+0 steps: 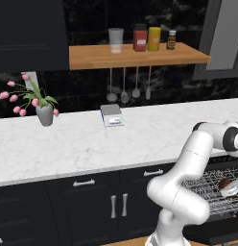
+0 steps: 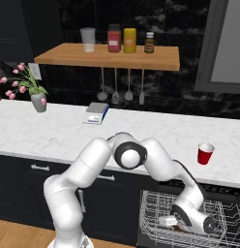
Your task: Pick up the cup and bowl from the counter, place them in the dishwasher, and close the dishwasher door.
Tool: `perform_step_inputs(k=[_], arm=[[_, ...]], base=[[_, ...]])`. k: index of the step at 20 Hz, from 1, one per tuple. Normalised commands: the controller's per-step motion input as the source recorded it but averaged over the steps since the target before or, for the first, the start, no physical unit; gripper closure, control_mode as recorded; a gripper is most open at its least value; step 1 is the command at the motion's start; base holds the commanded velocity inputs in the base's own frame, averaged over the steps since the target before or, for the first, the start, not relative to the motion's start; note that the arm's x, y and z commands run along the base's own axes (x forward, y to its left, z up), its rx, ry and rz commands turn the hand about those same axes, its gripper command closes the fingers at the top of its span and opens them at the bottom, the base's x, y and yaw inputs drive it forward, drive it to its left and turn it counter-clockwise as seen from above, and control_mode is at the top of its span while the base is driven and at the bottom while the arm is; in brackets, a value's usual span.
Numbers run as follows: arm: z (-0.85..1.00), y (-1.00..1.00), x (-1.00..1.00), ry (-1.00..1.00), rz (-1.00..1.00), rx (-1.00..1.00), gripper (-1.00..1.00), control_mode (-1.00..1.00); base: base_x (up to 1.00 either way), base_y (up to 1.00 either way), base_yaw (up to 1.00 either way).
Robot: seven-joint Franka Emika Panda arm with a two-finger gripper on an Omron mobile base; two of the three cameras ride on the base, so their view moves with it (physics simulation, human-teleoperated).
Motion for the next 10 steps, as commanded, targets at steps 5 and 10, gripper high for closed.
perform_step_inputs(k=[5,10], arm=[[-0.31,0.00,0.02,0.00,0.00,-0.04,1.00,-1.00],[-0.29,0.00,-0.01,0.07,0.00,-0.08,1.00,-1.00]], base=[[0.00,0.00,0.00],[0.00,0.00,0.00]])
